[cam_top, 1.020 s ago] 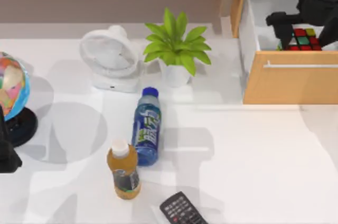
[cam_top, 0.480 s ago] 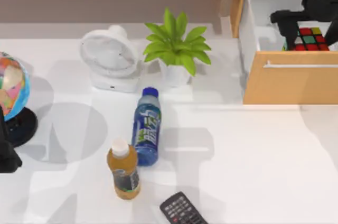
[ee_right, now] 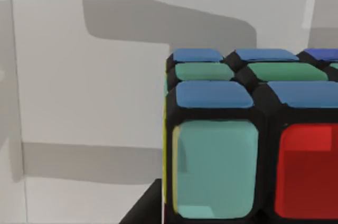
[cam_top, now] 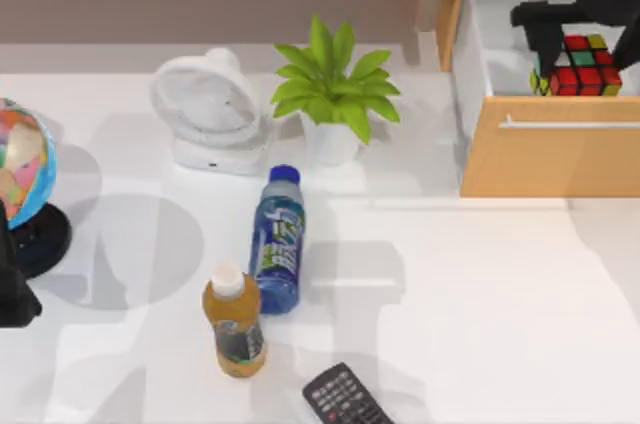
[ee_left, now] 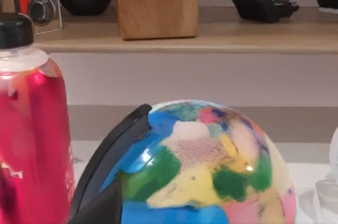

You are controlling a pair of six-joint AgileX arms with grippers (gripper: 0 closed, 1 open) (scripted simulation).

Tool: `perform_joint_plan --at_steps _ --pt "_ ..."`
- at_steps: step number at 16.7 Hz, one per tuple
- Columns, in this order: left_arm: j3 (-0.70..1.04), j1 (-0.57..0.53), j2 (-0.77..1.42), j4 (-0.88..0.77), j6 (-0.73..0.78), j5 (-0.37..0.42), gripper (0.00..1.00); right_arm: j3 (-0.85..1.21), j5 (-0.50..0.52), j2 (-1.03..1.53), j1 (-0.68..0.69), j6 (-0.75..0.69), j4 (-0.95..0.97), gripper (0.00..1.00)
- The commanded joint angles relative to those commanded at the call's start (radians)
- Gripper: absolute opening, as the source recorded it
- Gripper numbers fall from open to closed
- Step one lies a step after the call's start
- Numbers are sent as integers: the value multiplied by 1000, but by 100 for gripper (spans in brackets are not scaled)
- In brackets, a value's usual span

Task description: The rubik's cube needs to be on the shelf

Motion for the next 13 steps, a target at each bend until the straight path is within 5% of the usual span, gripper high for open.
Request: perform_joint_plan --at_steps 7,13 --pt "0 0 0 0 0 0 100 -66 37 -85 27 3 5 0" --pt "0 0 0 0 0 0 100 -214 160 -320 193 8 149 0"
